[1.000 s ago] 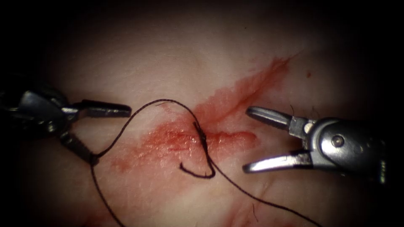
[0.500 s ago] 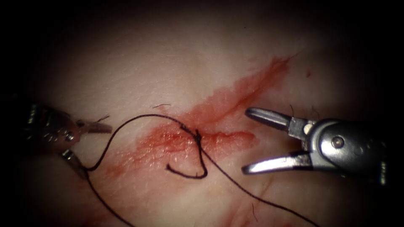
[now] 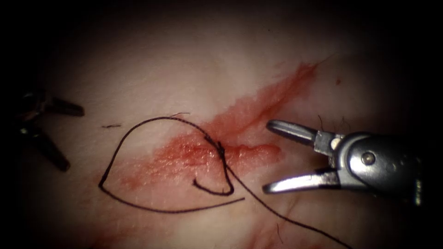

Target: Wound Closure

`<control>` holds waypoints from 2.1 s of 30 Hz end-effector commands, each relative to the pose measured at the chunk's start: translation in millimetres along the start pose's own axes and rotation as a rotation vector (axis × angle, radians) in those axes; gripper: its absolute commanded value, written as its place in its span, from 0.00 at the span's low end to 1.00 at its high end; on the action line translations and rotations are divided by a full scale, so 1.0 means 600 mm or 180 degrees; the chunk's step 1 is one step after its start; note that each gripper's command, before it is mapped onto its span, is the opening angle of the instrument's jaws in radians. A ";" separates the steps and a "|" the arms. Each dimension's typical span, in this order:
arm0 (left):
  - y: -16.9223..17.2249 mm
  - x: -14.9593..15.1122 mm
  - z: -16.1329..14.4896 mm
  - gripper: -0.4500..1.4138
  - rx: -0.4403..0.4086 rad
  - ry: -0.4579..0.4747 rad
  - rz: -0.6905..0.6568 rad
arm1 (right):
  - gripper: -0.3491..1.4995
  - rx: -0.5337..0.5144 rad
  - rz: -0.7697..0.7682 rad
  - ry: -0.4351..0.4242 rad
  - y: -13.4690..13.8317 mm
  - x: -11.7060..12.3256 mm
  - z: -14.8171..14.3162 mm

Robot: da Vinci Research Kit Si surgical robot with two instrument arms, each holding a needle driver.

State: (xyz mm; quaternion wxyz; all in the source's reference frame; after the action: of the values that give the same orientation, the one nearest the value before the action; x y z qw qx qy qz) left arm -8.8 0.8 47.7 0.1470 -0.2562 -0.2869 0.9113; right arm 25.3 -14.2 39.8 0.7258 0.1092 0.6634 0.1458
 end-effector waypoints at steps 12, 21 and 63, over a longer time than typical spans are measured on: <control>0.0121 0.0199 0.0071 0.53 -0.0181 0.1090 0.1212 | 0.69 -0.0003 0.0031 0.0006 0.0010 -0.0004 0.0009; 0.0084 0.0176 0.0154 0.48 0.0150 0.1019 0.1297 | 0.70 0.0001 0.0050 0.0007 0.0008 -0.0003 0.0009; 0.0080 0.0140 0.0186 0.19 -0.0006 0.0370 0.1095 | 0.74 -0.0001 0.0068 0.0008 -0.0004 0.0004 0.0016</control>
State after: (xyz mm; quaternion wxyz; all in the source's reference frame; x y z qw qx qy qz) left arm -22.0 -4.6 49.1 0.0046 -0.3530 -0.2313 0.9066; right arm 25.5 -14.6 39.5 0.7240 0.1165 0.6621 0.1545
